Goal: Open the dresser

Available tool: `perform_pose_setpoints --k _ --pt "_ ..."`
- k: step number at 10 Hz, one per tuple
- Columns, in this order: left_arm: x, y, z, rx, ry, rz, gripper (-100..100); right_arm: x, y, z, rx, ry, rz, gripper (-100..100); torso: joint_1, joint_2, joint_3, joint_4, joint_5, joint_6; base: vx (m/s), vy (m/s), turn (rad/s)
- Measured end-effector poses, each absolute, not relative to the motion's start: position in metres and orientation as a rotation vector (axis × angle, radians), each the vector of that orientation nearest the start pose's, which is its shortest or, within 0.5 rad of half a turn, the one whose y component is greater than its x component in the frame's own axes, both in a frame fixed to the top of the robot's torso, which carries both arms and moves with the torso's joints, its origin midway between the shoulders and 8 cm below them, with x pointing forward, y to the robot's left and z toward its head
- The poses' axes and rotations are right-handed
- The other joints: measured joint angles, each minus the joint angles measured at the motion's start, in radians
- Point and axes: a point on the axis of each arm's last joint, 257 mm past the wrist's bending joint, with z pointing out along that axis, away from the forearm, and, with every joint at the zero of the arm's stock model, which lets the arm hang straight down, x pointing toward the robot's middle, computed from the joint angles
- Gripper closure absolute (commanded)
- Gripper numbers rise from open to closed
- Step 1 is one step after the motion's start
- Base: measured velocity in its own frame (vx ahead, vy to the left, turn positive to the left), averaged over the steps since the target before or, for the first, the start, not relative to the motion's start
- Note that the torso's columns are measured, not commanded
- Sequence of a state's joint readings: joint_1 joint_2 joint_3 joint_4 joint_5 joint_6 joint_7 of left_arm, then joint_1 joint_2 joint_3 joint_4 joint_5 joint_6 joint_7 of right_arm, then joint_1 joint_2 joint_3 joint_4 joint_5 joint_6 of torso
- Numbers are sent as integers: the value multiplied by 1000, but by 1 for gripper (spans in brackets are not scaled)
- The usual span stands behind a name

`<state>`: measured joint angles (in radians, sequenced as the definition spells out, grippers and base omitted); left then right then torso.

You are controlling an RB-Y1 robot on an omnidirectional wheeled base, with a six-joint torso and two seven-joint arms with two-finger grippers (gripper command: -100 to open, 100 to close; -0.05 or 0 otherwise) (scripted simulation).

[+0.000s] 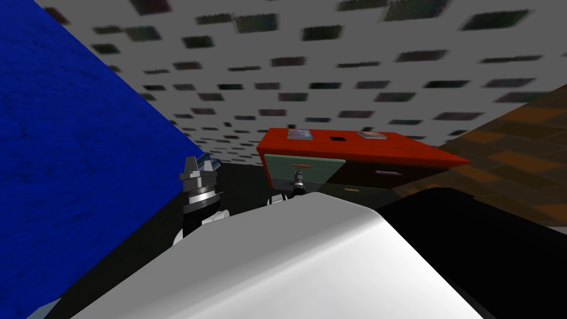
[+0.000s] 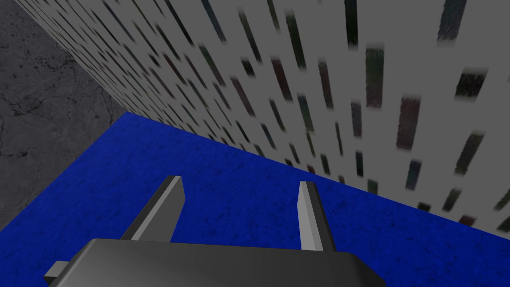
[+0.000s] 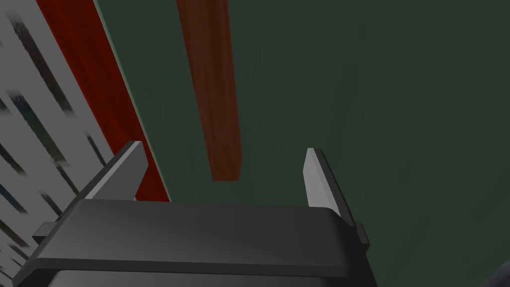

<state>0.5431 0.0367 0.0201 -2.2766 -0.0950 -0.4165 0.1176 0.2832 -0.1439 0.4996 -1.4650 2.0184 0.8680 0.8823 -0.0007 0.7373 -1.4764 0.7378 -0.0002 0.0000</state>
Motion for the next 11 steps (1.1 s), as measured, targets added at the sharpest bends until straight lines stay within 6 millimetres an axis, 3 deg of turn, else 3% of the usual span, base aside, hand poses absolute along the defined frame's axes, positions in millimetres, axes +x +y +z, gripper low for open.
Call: perform_pose_setpoints --k 2,8,11 --pt "355 282 -9 -724 749 -1281 0 401 -236 -310 -965 1423 -1416 -100 1 1 1 0 0 0 29 -60 -20" --pt "355 282 -9 -724 749 -1281 0 416 -185 -295 -880 1506 -1303 -100 1 1 1 0 0 0 16 -25 -6" --pt "355 282 -9 -724 749 -1281 0 419 -176 -291 -858 1522 -1284 -100 -2 -3 -2 -1 0 0 47 -26 -2"
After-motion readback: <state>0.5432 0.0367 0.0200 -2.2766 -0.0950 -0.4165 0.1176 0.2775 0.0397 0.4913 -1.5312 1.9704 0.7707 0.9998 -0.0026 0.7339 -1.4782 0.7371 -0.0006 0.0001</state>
